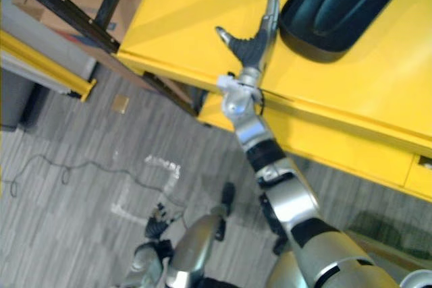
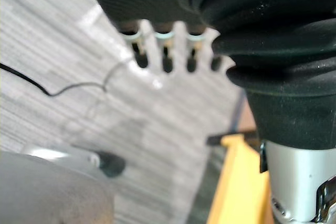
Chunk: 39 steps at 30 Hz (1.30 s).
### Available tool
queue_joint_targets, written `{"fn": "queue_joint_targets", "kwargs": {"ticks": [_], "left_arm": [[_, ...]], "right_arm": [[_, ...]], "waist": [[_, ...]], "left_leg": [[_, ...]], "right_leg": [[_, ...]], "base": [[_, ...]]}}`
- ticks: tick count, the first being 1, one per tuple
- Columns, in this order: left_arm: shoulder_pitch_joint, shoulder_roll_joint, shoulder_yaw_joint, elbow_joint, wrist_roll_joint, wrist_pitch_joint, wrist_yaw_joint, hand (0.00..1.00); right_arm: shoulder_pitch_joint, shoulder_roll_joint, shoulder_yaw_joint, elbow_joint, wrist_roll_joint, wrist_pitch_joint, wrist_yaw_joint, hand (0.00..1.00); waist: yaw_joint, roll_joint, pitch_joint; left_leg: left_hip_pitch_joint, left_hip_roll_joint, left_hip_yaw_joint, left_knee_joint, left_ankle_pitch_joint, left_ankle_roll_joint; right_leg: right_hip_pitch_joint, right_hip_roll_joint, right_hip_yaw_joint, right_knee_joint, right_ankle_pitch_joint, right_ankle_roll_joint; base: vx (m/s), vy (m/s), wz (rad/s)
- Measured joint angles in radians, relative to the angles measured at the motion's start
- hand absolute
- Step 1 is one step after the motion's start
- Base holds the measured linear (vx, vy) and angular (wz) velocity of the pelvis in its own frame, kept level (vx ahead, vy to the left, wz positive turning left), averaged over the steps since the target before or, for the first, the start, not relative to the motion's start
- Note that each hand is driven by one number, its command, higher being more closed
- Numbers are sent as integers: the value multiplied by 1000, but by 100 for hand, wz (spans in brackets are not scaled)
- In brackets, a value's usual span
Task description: Walk over and take plastic housings, then place them on the shelf
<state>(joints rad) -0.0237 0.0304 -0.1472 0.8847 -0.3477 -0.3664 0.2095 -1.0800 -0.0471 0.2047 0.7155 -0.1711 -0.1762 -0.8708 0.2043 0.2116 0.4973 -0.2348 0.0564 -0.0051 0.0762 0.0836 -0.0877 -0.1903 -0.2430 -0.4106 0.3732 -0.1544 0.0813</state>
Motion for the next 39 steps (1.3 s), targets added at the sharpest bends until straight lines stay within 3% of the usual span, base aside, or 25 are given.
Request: {"fn": "queue_joint_targets", "kwargs": {"ticks": [6, 8, 13, 16, 20, 25, 26, 29, 32, 33, 39], "left_arm": [[0, 0, -17, 0, -2, 1, -1, 0], [0, 1, -19, 0, -7, 4, -3, 0], [0, 1, -20, 1, -7, 16, -30, 0], [0, 1, -17, 1, -6, 20, -35, 0], [7, 1, 2, 2, 3, 21, -36, 0], [26, 10, 61, 1, -2, 40, -35, 0], [31, 24, 64, -1, -6, 40, -35, 0], [33, 65, 68, -1, -8, 44, -34, 0], [33, 71, 71, -1, -8, 47, -29, 0], [33, 70, 80, -2, -8, 47, -26, 0], [33, 73, 99, -1, -9, 48, -11, 0]], "right_arm": [[0, -11, -22, 4, 2, 5, 5, 0], [0, -14, -21, 9, 27, -15, 43, 0], [15, -38, 40, 16, 82, -77, 269, 0], [19, -49, 106, -6, 80, -106, 335, 0], [110, -68, 180, -268, 80, -172, 454, 0], [225, -92, 216, -638, 144, -165, 565, 0], [267, -109, 209, -712, 180, -152, 590, 0], [361, -164, 187, -792, 225, -100, 649, 0], [417, -194, 172, -792, 261, -52, 666, 0], [427, -196, 171, -792, 280, -44, 676, 100], [444, -196, 175, -791, 319, -43, 686, 100]], "waist": [[-2, 0, 0], [-3, 0, 0], [-14, 0, 0], [-26, 0, 0], [-37, -1, 1], [-84, -41, 4], [-98, -63, 4], [-122, -118, 3], [-133, -139, 2], [-136, -142, 4], [-132, -157, 5]], "left_leg": [[9, 1, 8, 0, 0, 0], [12, 2, 10, 0, 0, 0], [25, 3, 12, -4, 0, 0], [26, 4, 13, -5, 1, -1], [47, 13, 20, -15, 1, -1], [73, 28, 49, -34, 1, -1], [75, 32, 61, -34, 1, -1], [76, 41, 84, -35, -2, -4], [76, 44, 99, -36, -3, -3], [76, 44, 103, -38, -3, -2], [73, 42, 105, -40, -3, -1]], "right_leg": [[2, 0, 6, 3, 0, 0], [3, 0, 8, 4, 0, 0], [16, 0, 9, 3, 0, 0], [17, 1, 9, 3, 1, 0], [37, 13, 14, -14, 2, 2], [50, 33, 32, -35, 7, 4], [51, 38, 39, -42, 11, 4], [50, 58, 61, -70, 35, -1], [51, 70, 74, -91, 54, 1], [51, 72, 80, -98, 59, 2], [51, 72, 83, -108, 69, 6]], "base": [[0, -7, -3], [-2, -14, -4], [0, -2, -1], [0, 0, 0], [37, -21, -5], [47, -28, -14], [26, -9, -16], [28, -3, -26], [5, 9, -14], [-18, 22, -11], [-3, 4, -1]]}}
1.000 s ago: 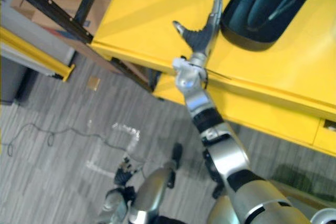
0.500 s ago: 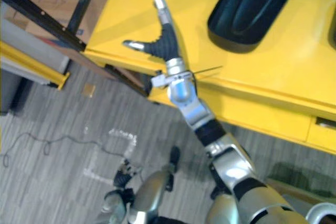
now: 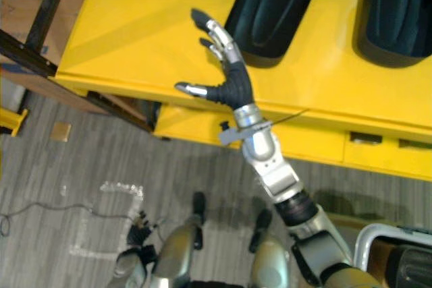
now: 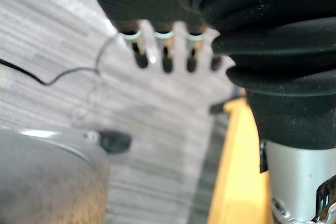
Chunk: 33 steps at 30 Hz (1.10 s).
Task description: Walk over and take plastic housings, then place them on the shelf
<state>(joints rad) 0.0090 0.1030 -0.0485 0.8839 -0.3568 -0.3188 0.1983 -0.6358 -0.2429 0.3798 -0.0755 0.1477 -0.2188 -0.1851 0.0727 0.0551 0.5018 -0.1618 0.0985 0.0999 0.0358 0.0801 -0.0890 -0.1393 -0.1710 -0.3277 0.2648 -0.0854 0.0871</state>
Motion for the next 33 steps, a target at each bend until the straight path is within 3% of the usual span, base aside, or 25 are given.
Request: {"fn": "queue_joint_targets", "kwargs": {"ticks": [3, 7, 22, 33], "left_arm": [[-1, 8, 0, 0, 0, 0, 17, 0], [-4, 9, 0, 0, 0, 1, 20, 0], [-20, 5, -14, 0, 0, 20, 25, 0], [-33, 0, -14, 0, -21, 30, 18, 0]], "right_arm": [[14, 1, -1, 6, 7, 1, 0, 100], [27, 1, -4, 34, 5, 2, -16, 100], [-45, 39, -169, 307, -98, -12, -291, 100], [-169, 3, -284, 474, -103, -41, -363, 100]], "waist": [[-1, -16, -2], [-1, -19, -1], [10, -22, -1], [25, -19, 1]], "left_leg": [[-5, -1, 0, -1, 0, 0], [-15, -4, -1, -1, 0, 1], [-49, -7, -13, 12, -2, 5], [-73, -30, -60, 11, 13, 15]], "right_leg": [[-2, 0, 0, -6, 3, 1], [-8, -1, 0, -13, 7, 1], [-38, -6, -6, 7, 4, -3], [-51, -34, -42, 42, -12, -2]], "base": [[0, 0, 0], [10, 3, 0], [5, 3, 1], [0, 11, 11]]}}
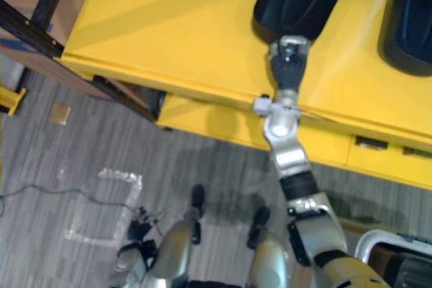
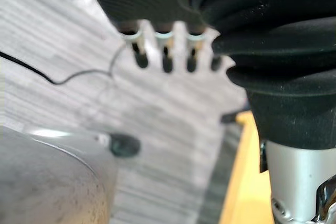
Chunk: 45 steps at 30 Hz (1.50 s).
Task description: Walk over and take plastic housings, then place them on the shelf
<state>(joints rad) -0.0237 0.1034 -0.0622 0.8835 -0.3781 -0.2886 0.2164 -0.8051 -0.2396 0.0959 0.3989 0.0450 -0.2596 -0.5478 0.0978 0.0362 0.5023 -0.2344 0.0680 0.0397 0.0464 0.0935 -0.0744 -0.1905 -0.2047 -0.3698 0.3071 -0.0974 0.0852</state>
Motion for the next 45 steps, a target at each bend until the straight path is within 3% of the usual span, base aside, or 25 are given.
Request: {"fn": "queue_joint_targets", "kwargs": {"ticks": [13, 14, 16, 20, 23, 24, 27, 32, 37, 41, 45], "left_arm": [[1, -11, -1, -11, -3, 8, -7, 0], [6, -11, -1, -14, -3, 8, -7, 0], [16, -12, -1, -22, -4, 8, -8, 0], [37, -13, 0, -31, -4, 6, -8, 0], [56, -10, 5, -29, -3, 1, -8, 0], [72, -3, 8, -24, -2, 1, -8, 0], [108, 7, 11, -11, 5, 1, -7, 0], [142, 2, 12, 4, 32, 0, -5, 0], [142, 0, 13, 9, 35, 2, -6, 0], [142, 1, 22, 17, 33, 16, -5, 0], [140, -3, 61, 9, 34, 39, -5, 0]], "right_arm": [[15, -16, -19, 1, 21, -29, 19, 100], [67, -7, -2, -63, 20, -32, 29, 0], [139, 6, 38, -155, 19, -38, 44, 0], [307, 32, 118, -428, 11, -39, 106, 0], [417, 31, 119, -570, -19, -39, 122, 0], [486, 31, 105, -616, -21, -38, 134, 0], [622, 29, 43, -633, 32, -37, 164, 0], [748, 25, -35, -632, 138, -61, 278, 0], [640, 17, -34, -632, 106, -130, 305, 0], [464, -2, -32, -627, 60, -129, 277, 0], [234, -23, -24, -533, 67, -83, 264, 0]], "waist": [[0, 27, 14], [-1, 27, 14], [-5, 27, 14], [-60, 24, 12], [-78, 3, -7], [-95, -15, -41], [-113, -51, -111], [-124, -62, -185], [-114, -61, -191], [-107, -61, -191], [-70, -62, -191]], "left_leg": [[29, 1, 5, -27, 19, 5], [46, 5, 14, -39, 20, 3], [67, 9, 31, -43, 20, 3], [131, 17, 79, -78, 20, 3], [165, 23, 114, -99, 13, -3], [168, 27, 121, -110, 13, -3], [198, 31, 139, -125, 7, -7], [248, 29, 166, -125, -19, -11], [245, 26, 155, -125, -19, -8], [215, 22, 107, -124, -5, -4], [204, 14, 86, -123, 5, 1]], "right_leg": [[25, -2, -5, -21, 6, 7], [37, 4, 1, -29, 11, 9], [53, 12, 18, -49, 23, 7], [95, 26, 49, -96, 41, 12], [111, 43, 76, -126, 53, 12], [117, 52, 81, -154, 63, 13], [146, 65, 103, -198, 78, 14], [193, 69, 127, -233, 88, 19], [195, 64, 120, -230, 91, 23], [196, 56, 76, -228, 93, 23], [198, 50, 57, -228, 95, 23]], "base": [[-6, -1, 2], [75, -33, -18], [76, -23, -29], [72, -15, -31], [49, -10, -32], [71, -9, -26], [82, -8, -22], [45, 12, -20], [-25, 9, 4], [-30, 11, 34], [-13, 12, 17]]}}
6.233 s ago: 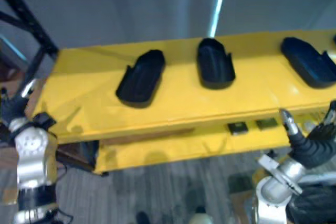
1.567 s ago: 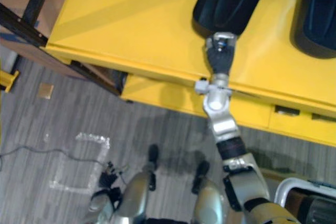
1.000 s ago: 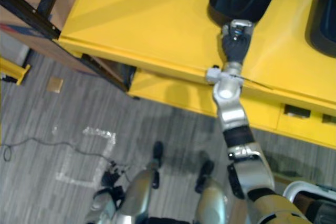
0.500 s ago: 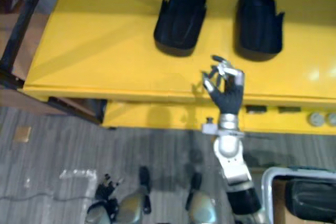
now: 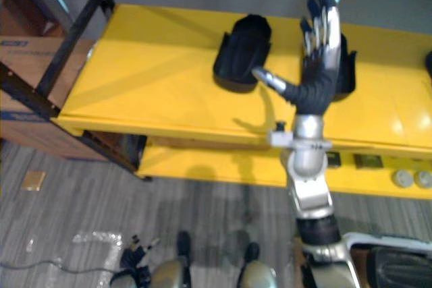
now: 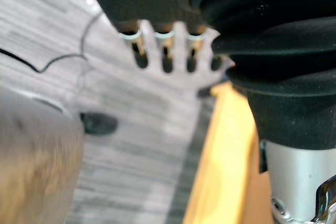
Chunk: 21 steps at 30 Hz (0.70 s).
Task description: Walk over and take plastic housings, then place them on the shelf
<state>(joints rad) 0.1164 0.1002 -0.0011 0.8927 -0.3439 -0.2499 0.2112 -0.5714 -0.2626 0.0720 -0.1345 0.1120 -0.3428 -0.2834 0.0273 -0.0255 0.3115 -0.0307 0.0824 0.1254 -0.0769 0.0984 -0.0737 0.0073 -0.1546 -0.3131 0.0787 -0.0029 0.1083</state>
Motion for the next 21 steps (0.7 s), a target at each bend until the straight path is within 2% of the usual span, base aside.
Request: {"fn": "queue_joint_targets", "kwargs": {"ticks": [2, 5, 7, 8, 12, 17, 21], "left_arm": [[-1, 1, 14, -8, -1, 14, -1, 0], [-31, 11, 46, -12, 0, 31, -15, 0], [-63, 11, 68, -22, 0, 40, -23, 0], [-71, 11, 67, -21, 0, 41, -24, 0], [-102, 3, 34, -28, -12, 40, -32, 0], [-145, -22, -27, -38, -34, 38, -33, 0], [-156, -30, -63, -38, -51, 35, -37, 0]], "right_arm": [[-74, -14, 0, 64, 0, 23, -1, 0], [-242, -52, 0, 238, -7, 80, -27, 0], [-404, -89, 1, 399, -8, 126, -65, 0], [-435, -104, 1, 444, -8, 134, -77, 0], [-559, -191, 1, 700, -7, 179, -208, 0], [-694, -283, 1, 866, -10, 208, -335, 0], [-751, -311, 4, 950, -55, 241, -462, 0]], "waist": [[1, -1, 9], [19, -1, 65], [42, 7, 127], [49, 12, 132], [99, 42, 151], [127, 103, 183], [131, 121, 192]], "left_leg": [[-9, -4, -16, 2, 2, 2], [-35, -5, -39, 23, 3, 3], [-84, -5, -61, 58, 4, 3], [-101, -5, -64, 66, 4, 3], [-172, -10, -96, 92, 12, 5], [-206, -23, -121, 109, 14, 9], [-219, -25, -125, 110, 17, 13]], "right_leg": [[4, -3, -19, 1, 0, 0], [2, -5, -45, 12, -2, -3], [-37, -6, -51, 41, -6, -8], [-51, -7, -56, 48, -6, -9], [-100, -14, -91, 74, -11, -16], [-123, -29, -103, 97, -16, -22], [-146, -38, -104, 121, -28, -17]], "base": [[-8, 11, 27], [-58, 13, 28], [-95, 6, 16], [-84, -7, 28], [-10, -16, 24], [-3, 2, 11], [-2, -3, 1]]}}
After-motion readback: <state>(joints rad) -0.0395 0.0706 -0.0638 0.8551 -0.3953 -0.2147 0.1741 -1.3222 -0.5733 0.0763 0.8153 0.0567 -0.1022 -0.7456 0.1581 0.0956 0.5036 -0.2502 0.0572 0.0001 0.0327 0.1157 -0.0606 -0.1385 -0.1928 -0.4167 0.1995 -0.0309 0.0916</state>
